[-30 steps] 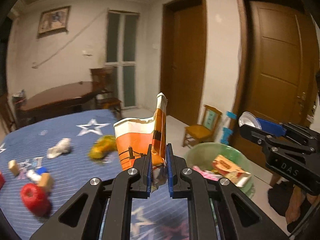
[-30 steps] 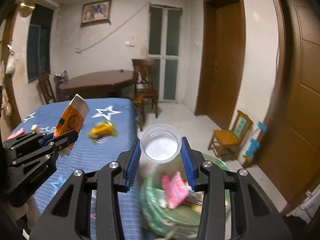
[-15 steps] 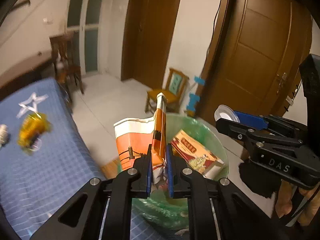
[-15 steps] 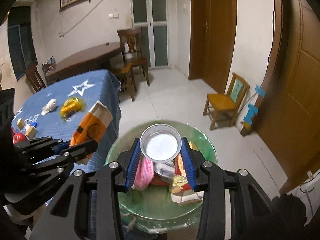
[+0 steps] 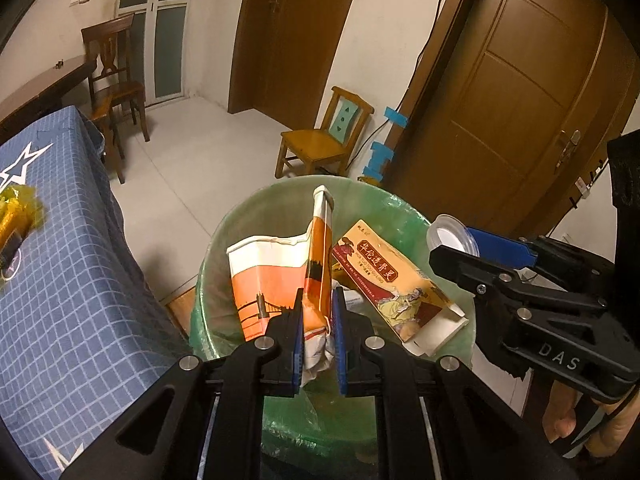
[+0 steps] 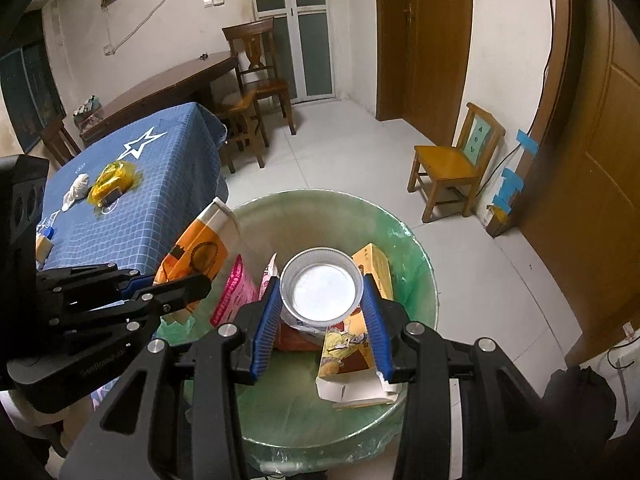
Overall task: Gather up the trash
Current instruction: 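Open both tools over the green bin to drop both cups, then move both open tools back over the table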
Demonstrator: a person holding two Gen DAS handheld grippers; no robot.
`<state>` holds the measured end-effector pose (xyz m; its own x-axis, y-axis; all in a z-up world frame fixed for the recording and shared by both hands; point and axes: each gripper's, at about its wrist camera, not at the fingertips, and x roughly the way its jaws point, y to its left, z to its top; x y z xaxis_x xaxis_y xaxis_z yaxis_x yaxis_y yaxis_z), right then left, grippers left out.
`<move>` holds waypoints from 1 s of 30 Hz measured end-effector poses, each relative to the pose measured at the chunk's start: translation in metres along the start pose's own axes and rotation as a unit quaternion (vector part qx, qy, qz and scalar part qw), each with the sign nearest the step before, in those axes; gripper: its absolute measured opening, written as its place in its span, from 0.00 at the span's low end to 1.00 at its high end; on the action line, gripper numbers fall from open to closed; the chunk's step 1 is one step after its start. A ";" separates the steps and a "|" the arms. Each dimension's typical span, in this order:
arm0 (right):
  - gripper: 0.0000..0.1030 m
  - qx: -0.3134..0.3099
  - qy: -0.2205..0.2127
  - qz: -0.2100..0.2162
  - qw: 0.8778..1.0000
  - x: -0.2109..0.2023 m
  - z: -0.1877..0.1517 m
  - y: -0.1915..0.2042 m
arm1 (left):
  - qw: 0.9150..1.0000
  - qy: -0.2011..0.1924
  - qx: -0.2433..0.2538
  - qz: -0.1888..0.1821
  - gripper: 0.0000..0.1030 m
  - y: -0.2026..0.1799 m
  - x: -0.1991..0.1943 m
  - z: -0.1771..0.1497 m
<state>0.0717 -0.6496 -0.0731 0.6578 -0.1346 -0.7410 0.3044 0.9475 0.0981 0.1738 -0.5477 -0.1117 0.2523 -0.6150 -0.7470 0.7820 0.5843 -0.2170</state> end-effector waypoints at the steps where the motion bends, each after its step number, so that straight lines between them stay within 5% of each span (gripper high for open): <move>1: 0.38 0.000 0.000 0.001 1.000 0.000 0.000 0.000 | 1.000 0.000 0.000 0.000 0.13 -0.001 0.005 0.001; 9: 0.38 -0.002 0.000 0.003 1.000 0.003 0.002 -0.005 | 1.000 -0.003 0.000 0.012 0.13 0.002 0.008 0.007; 13: 0.54 0.017 -0.007 0.010 1.000 0.001 0.000 -0.012 | 1.000 -0.008 0.002 0.029 0.50 0.004 0.001 0.006; 30: 0.54 0.019 -0.024 0.007 1.000 -0.018 -0.001 -0.015 | 0.998 -0.021 0.011 0.053 0.52 0.000 -0.015 0.003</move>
<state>0.0547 -0.6615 -0.0623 0.6937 -0.1362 -0.7073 0.3204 0.9378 0.1337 0.1713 -0.5402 -0.0987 0.3577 -0.5718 -0.7383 0.7621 0.6357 -0.1231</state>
